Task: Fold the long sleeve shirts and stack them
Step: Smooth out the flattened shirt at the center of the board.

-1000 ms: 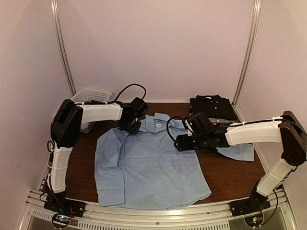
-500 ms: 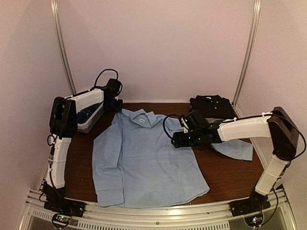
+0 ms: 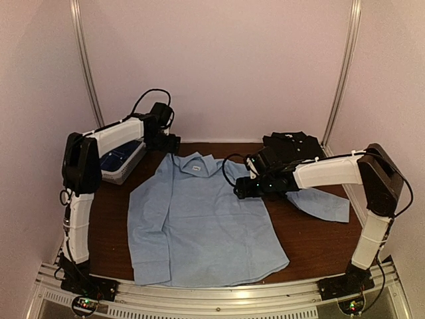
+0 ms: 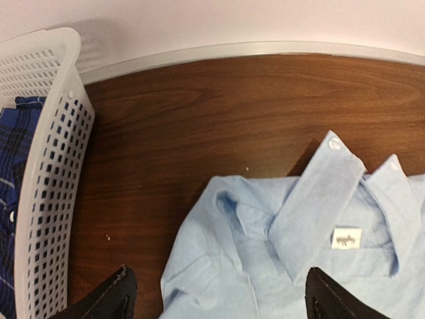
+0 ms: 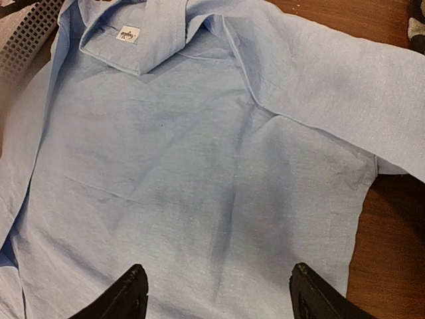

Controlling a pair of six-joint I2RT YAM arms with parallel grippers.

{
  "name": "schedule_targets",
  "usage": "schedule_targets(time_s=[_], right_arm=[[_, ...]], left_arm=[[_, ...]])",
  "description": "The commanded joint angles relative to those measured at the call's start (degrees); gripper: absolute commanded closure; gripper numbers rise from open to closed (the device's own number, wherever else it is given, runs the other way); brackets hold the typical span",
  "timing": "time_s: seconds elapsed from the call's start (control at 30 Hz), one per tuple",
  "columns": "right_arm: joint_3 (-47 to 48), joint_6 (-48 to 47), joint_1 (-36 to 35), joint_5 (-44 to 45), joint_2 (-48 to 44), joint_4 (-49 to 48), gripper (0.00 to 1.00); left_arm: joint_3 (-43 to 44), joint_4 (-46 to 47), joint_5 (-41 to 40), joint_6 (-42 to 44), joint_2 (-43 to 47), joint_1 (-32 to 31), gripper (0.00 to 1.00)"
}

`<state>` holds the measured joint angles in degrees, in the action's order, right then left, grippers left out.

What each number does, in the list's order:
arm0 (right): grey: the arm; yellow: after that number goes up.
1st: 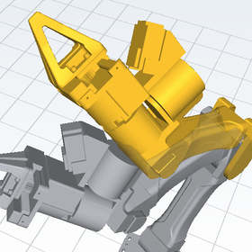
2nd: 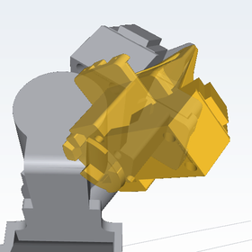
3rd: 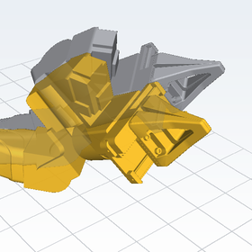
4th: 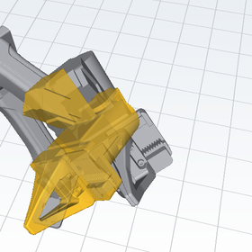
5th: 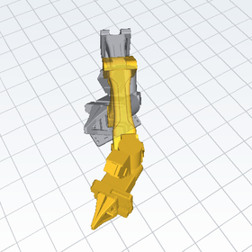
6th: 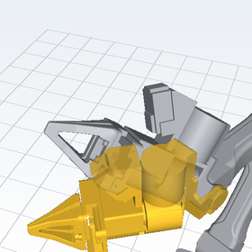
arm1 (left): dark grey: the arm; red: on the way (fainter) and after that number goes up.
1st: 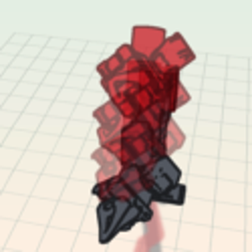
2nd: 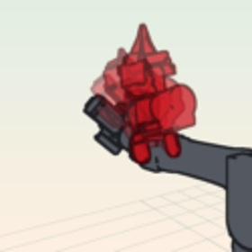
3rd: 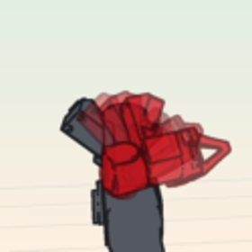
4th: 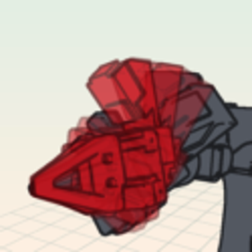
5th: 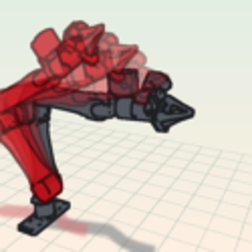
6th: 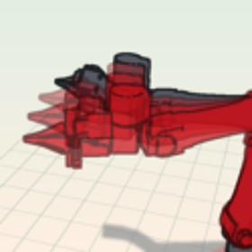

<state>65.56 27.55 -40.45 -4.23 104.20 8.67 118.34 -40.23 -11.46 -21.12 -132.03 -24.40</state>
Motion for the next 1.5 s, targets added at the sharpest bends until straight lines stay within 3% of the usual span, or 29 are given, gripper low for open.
schedule_targets(time_s=[0.0, 0.13, 0.33, 0.57, 0.7, 0.9, 1.2, 1.33, 1.47], right_arm=[[2.5, -1.6, 0.5, 0.9, 1.2, 0.4, 0.25], [4.3, -2.2, 1.1, 1.3, 2.5, 0.7, 0.26], [7.1, -3.0, 1.3, -0.4, 5.6, 0.8, 0.29], [5.6, -4.8, 0.5, -1.5, 7.2, 0.1, 0.33], [3.7, -5.1, -0.2, -0.8, 7.8, -0.4, 0.33], [-0.1, -4.9, -1.5, 3.0, 8.0, -0.4, 0.34], [-9.5, 0.5, -8.8, 6.7, 2.1, 1.2, 0.37], [-12.9, 4.4, -13.4, 6.1, -1.4, 1.5, 0.36], [-13.5, 5.4, -12.4, 7.0, -5.3, 2.5, 0.35]], left_arm=[[-8.5, 3.8, -0.1, -1.2, 11.4, -1.5, 0.11], [-19.0, 7.9, 3.6, -3.3, 18.3, -5.4, 0.17], [-27.6, 11.2, 6.4, -8.2, 19.6, -13.7, 0.27], [-42.9, 15.9, 10.2, -14.9, 24.6, -19.4, 0.29], [-53.2, 19.0, 13.9, -18.0, 28.8, -19.7, 0.31], [-61.9, 18.4, 13.3, -20.0, 32.5, -20.2, 0.31], [-67.7, 9.0, 3.5, -18.6, 35.5, -17.9, 0.30], [-69.0, 7.3, 2.8, -17.6, 37.8, -15.3, 0.30], [-67.8, 6.2, 3.8, -16.7, 38.9, -15.1, 0.30]])
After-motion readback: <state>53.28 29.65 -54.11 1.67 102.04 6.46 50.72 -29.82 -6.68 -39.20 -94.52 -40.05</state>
